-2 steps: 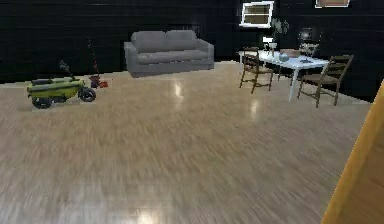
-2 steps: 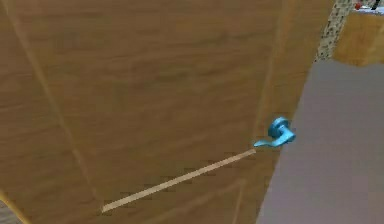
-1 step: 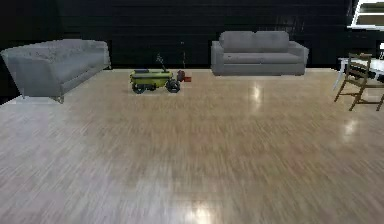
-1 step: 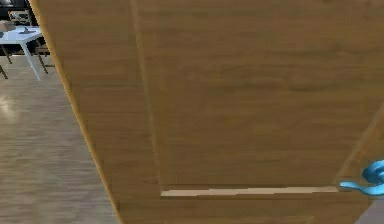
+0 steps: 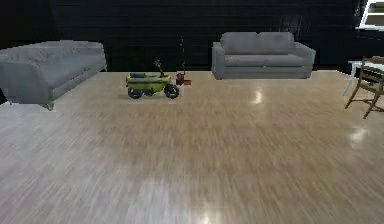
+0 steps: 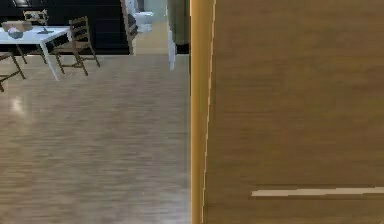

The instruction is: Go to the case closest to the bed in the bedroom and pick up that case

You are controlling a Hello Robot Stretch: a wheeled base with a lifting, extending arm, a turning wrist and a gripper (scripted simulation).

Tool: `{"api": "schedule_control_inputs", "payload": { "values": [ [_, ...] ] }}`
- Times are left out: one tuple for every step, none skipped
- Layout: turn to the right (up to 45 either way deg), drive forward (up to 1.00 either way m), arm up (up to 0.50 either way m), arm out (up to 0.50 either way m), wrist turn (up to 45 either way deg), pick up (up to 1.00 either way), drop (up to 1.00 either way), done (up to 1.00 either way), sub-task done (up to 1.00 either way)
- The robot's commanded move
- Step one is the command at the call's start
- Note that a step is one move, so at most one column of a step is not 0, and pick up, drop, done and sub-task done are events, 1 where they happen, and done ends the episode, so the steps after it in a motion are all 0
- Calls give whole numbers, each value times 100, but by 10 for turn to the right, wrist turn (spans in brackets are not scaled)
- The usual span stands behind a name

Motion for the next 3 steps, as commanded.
{"api": "schedule_control_inputs", "payload": {
  "values": [
    [0, 30, 0, 0, 0, 0, 0, 0, 0],
    [-450, 0, 0, 0, 0, 0, 0, 0, 0],
    [-420, 0, 0, 0, 0, 0, 0, 0, 0]
  ]
}}
